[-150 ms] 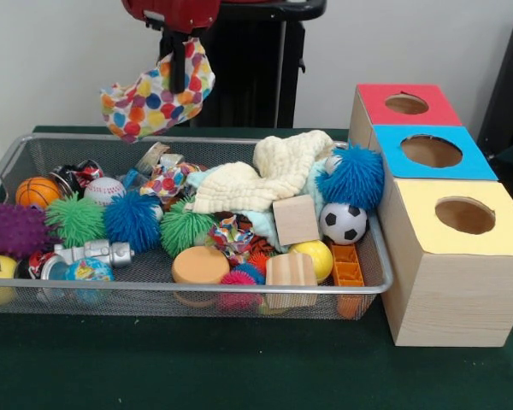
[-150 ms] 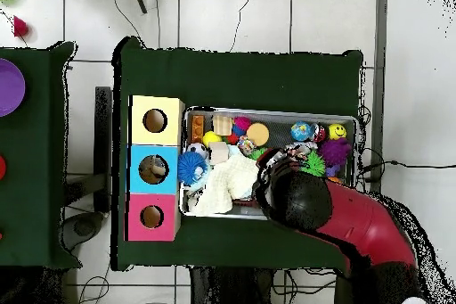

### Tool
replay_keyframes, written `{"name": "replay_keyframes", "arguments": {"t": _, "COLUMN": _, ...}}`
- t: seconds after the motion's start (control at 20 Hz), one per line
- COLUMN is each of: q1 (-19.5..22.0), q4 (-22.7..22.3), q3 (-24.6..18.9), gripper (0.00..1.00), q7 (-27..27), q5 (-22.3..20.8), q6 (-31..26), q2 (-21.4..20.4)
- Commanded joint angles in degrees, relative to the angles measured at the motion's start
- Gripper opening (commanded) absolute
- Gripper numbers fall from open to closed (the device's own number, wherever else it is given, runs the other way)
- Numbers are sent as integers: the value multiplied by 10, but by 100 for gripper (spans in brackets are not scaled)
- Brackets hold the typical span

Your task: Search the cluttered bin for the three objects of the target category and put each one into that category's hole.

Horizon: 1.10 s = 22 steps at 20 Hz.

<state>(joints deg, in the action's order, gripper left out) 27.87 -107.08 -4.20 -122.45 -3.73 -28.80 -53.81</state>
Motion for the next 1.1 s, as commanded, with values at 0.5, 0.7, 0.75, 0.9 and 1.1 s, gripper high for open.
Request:
{"name": "replay_keyframes", "arguments": {"t": 0.5, "q1": 27, "q4": 34, "q3": 36, "gripper": 0, "q7": 12, "q5": -115, "q6": 26, "q2": 83}}
{"name": "replay_keyframes", "arguments": {"t": 0.7, "q1": 42, "q4": 39, "q3": 30, "gripper": 0, "q7": 10, "q5": -136, "q6": 49, "q2": 99}}
{"name": "replay_keyframes", "arguments": {"t": 0.75, "q1": 43, "q4": 44, "q3": 34, "gripper": 0, "q7": 10, "q5": -144, "q6": 48, "q2": 101}}
{"name": "replay_keyframes", "arguments": {"t": 0.9, "q1": 52, "q4": 44, "q3": 37, "gripper": 0, "q7": 9, "q5": -160, "q6": 58, "q2": 103}}
{"name": "replay_keyframes", "arguments": {"t": 1.1, "q1": 79, "q4": 42, "q3": 20, "gripper": 0, "q7": 13, "q5": -172, "q6": 91, "q2": 124}}
